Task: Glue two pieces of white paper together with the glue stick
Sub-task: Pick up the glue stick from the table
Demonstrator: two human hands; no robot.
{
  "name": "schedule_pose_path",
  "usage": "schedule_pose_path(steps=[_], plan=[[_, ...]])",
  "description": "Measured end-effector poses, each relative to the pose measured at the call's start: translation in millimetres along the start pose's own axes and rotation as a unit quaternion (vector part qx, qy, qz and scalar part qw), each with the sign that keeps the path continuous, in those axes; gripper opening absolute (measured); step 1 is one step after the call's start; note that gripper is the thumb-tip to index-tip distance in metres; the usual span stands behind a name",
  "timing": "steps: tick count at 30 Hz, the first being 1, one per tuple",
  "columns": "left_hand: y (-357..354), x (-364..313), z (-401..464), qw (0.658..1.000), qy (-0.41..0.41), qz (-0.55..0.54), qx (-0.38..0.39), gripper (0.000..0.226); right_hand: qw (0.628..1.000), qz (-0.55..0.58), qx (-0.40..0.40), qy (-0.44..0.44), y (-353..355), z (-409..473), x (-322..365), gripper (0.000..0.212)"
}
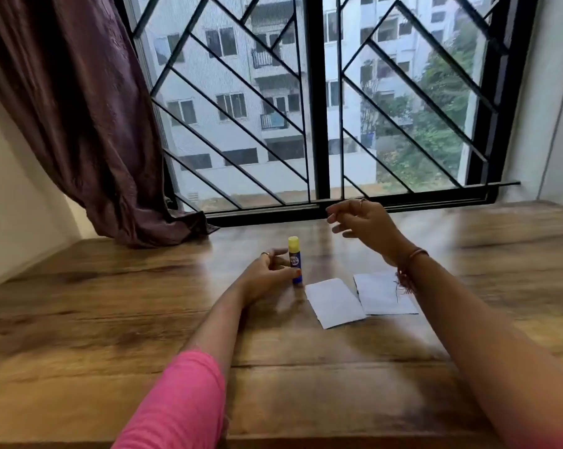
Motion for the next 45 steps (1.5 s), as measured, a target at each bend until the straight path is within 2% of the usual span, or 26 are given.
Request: schedule_pose_path(steps=[5,8,11,15,21,28,33,37,40,43,45], plan=[[7,1,8,0.997,-0.044,-0.066,-0.010,0.037,0.999,-0.050,0.005,0.015,-12,1,-7,0.021],[7,3,9,0.994,-0.060,-0.089,-0.002,0.031,0.996,-0.081,0.020,0.030,-17,-3,-8,0.015],[5,1,7,0.994,-0.063,-0.087,0.009,0.029,0.994,-0.100,0.029,0.034,-21,-5,-8,0.016],[3,-3,4,0.995,-0.079,-0.052,-0.021,0.022,0.994,-0.101,0.038,0.029,-20,-10,-6,0.017],[0,-17,-4,0.990,-0.118,-0.061,-0.037,0.025,0.994,-0.093,0.048,0.020,-16,-16,1,0.016],[-4,-32,-13,0.986,-0.158,0.003,-0.046,0.023,0.997,-0.051,0.054,0.019,-13,-24,17,0.023],[-7,-40,-19,0.982,-0.181,0.032,-0.042,0.022,0.990,-0.103,0.086,0.040,-17,-29,24,0.035],[-10,-42,-21,0.978,-0.196,0.069,-0.029,0.023,0.971,-0.207,0.088,0.082,-22,-29,24,0.022],[-9,-45,-21,0.979,-0.192,0.070,-0.011,0.025,0.961,-0.233,0.096,0.113,-20,-29,26,0.012],[-4,-45,-21,0.980,-0.188,0.070,0.007,0.021,0.945,-0.258,0.117,0.165,-17,-29,31,0.013],[-1,-42,-21,0.981,-0.185,0.061,0.020,0.019,0.947,-0.245,0.121,0.169,-10,-28,36,0.016]])
Point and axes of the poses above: each hand's wrist, its own z-axis towards the middle knuckle, its own y-axis out of the back of the hand, x = y × z, the point moved 1 cm from there along z, towards the middle knuckle, and after that the axes turned 4 degrees about -x, right-handed, at the moved point
